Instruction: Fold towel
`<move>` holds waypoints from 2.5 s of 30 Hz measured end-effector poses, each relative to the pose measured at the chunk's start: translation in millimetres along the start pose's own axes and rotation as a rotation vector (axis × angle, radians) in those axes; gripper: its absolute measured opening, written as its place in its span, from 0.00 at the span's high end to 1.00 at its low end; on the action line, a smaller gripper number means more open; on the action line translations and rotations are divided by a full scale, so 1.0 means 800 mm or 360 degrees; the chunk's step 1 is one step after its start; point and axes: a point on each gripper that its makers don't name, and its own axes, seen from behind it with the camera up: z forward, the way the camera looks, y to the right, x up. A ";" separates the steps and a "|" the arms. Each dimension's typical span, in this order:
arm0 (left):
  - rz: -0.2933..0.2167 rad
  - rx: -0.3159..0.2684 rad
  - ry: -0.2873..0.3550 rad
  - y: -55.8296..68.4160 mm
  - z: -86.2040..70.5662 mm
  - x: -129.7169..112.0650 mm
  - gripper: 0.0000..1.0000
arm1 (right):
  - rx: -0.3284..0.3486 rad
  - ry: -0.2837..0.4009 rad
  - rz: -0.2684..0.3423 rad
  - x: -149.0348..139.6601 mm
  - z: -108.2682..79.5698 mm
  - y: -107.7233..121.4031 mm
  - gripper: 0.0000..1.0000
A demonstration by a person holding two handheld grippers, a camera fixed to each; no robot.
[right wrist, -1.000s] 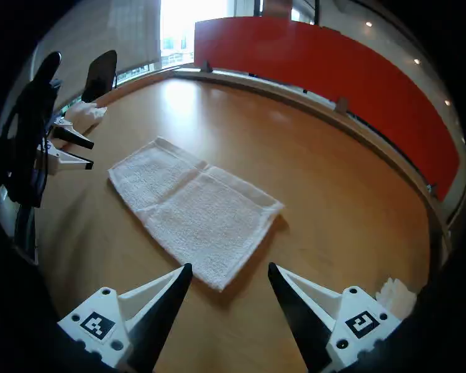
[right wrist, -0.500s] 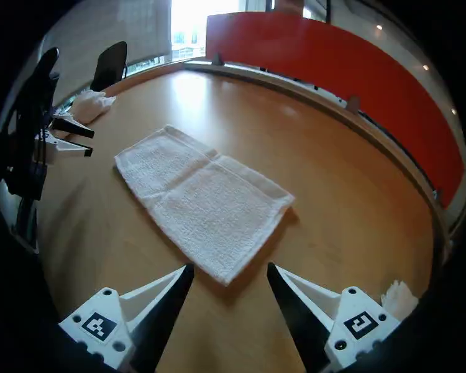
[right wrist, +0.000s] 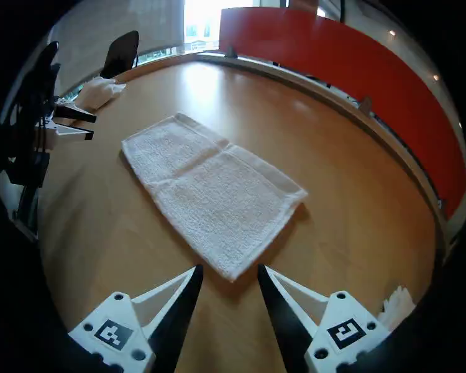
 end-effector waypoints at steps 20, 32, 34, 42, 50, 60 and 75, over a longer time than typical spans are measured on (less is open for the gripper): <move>-0.0067 0.0093 0.0080 -0.029 -0.022 -0.018 0.03 | 0.0047 -0.0091 -0.0019 -0.014 0.000 -0.002 0.58; -0.0077 0.0122 0.0081 -0.040 -0.034 -0.026 0.03 | 0.0067 -0.0092 -0.0002 -0.014 0.005 -0.003 0.71; -0.0072 0.0130 0.0083 -0.042 -0.036 -0.026 0.03 | 0.0068 -0.0090 0.0002 -0.014 0.004 -0.003 0.75; -0.0060 0.0144 0.0092 -0.047 -0.042 -0.026 0.03 | 0.0082 -0.0084 0.0007 -0.013 0.001 -0.005 0.90; -0.0070 0.0155 0.0089 -0.049 -0.046 -0.029 0.03 | 0.0064 -0.0062 0.0028 -0.008 0.000 -0.007 0.97; -0.0060 0.0158 0.0098 -0.049 -0.051 -0.028 0.03 | 0.0013 -0.0007 0.0044 0.007 -0.012 -0.002 0.97; -0.0060 0.0131 0.0112 -0.042 -0.062 -0.023 0.03 | -0.0054 0.0058 0.0016 0.026 -0.044 0.012 0.97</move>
